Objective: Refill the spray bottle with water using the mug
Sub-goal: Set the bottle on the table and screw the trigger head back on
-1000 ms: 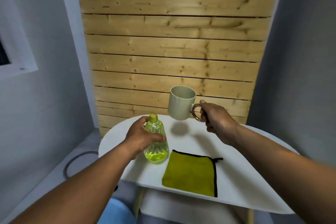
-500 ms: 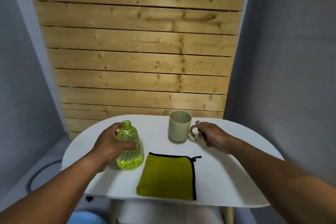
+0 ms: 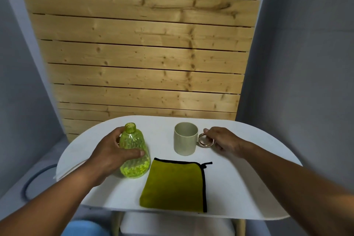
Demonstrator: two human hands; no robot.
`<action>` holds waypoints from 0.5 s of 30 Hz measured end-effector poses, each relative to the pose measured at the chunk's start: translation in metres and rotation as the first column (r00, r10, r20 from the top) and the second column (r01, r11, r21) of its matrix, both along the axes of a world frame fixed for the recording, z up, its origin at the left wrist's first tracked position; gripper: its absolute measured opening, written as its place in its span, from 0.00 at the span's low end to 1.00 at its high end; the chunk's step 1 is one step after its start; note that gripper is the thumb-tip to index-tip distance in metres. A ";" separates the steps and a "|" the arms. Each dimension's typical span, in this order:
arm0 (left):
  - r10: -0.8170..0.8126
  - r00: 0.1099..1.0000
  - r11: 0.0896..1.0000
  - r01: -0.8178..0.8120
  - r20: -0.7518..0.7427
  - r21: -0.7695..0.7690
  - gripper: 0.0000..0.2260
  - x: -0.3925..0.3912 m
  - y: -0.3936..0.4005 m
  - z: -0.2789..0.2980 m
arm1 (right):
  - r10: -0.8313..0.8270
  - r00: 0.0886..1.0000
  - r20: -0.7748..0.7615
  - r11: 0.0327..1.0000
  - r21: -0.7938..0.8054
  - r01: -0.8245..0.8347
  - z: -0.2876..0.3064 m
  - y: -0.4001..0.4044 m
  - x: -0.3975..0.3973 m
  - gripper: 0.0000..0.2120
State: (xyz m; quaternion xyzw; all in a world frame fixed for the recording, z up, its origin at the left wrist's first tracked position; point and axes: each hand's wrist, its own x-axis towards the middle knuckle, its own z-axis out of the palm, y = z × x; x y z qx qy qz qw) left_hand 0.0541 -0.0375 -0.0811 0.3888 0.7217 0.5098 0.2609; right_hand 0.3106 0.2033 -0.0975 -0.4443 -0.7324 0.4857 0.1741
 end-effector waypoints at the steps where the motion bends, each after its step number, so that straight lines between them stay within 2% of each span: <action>1: 0.003 1.000 1.000 -0.003 0.003 0.002 0.36 0.000 0.000 -0.001 | 0.008 1.000 -0.008 1.000 0.004 -0.008 0.001 0.001 0.000 0.16; 7: 0.002 1.000 1.000 -0.003 0.020 0.015 0.31 0.002 -0.001 -0.003 | 0.037 0.999 -0.001 0.999 0.021 -0.037 0.001 0.002 0.003 0.17; 12: 0.019 0.999 1.000 -0.020 0.045 0.004 0.36 0.002 -0.004 -0.009 | 0.032 0.999 0.024 0.999 0.007 -0.032 0.004 0.001 0.005 0.19; 15: 0.036 0.998 0.999 -0.036 0.044 -0.009 0.39 0.005 -0.010 -0.016 | -0.002 0.994 0.111 0.986 0.165 -0.016 0.015 -0.004 0.005 0.24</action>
